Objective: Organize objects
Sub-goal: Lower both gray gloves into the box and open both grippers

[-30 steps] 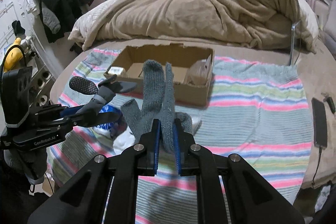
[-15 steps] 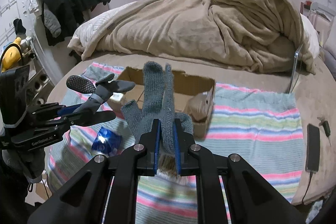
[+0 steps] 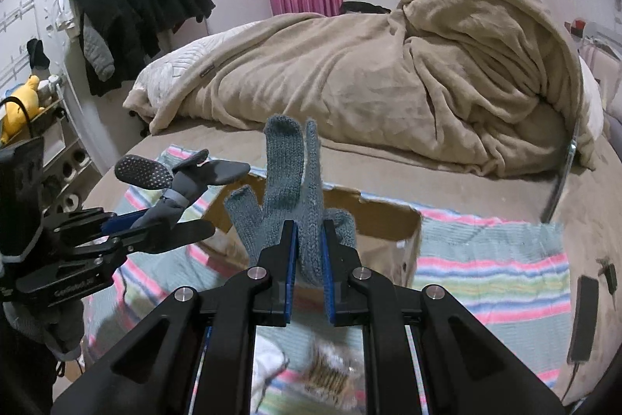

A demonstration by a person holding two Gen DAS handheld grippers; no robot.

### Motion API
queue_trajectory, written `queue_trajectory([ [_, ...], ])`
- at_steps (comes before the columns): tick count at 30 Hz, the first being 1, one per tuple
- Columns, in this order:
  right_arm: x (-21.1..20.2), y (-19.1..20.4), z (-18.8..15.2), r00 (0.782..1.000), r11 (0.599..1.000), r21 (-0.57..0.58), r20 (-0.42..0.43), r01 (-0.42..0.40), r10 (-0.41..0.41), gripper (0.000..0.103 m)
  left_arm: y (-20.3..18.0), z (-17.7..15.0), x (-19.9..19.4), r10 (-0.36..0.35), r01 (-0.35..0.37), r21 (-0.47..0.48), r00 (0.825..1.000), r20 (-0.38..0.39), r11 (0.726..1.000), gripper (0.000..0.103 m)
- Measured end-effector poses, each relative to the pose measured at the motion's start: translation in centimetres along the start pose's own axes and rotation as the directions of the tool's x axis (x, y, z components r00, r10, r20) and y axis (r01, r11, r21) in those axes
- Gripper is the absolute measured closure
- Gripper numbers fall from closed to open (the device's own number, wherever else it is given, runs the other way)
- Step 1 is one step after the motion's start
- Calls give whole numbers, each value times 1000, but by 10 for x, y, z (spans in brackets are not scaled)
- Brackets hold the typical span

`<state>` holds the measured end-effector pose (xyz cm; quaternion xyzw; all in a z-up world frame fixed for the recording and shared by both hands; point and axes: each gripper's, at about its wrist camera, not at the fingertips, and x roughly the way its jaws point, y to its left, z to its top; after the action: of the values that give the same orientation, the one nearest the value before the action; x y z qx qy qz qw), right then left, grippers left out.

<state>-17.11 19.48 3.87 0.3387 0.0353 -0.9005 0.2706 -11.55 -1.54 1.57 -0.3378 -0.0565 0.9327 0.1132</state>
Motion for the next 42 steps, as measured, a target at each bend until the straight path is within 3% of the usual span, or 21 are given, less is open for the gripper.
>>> queue_trajectory([
  [10, 44, 7, 7, 999, 1000, -2, -34, -9, 9, 90, 22, 13, 24, 7, -7, -24, 1000, 1, 1000, 81],
  [23, 88, 3, -13, 991, 998, 39, -126, -42, 47, 90, 35, 6, 72, 10, -12, -25, 998, -69, 1000, 80],
  [25, 94, 3, -18, 989, 998, 48, -141, -46, 52, 90, 33, 4, 79, 26, -26, -6, 996, -81, 1000, 79],
  [27, 99, 1, -22, 986, 997, 61, -155, -48, 57, 90, 28, 1, 85, 89, -85, 51, 992, -88, 995, 78],
  [29, 104, -1, -26, 984, 996, 75, -168, -50, 62, 90, 24, -3, 89, 109, -101, 82, 990, -94, 991, 75],
  [34, 115, -3, -35, 977, 994, 96, -203, -51, 70, 90, 32, -5, 98, 108, -103, 47, 986, -125, 994, 63],
  [39, 119, -7, -40, 973, 993, 115, -221, -38, 63, 85, 34, -5, 93, 106, -104, 22, 986, -129, 994, 61],
  [42, 118, -11, -41, 974, 990, 139, -215, -36, 65, 65, 31, -6, 85, 113, -111, 23, 986, -121, 993, 41],
])
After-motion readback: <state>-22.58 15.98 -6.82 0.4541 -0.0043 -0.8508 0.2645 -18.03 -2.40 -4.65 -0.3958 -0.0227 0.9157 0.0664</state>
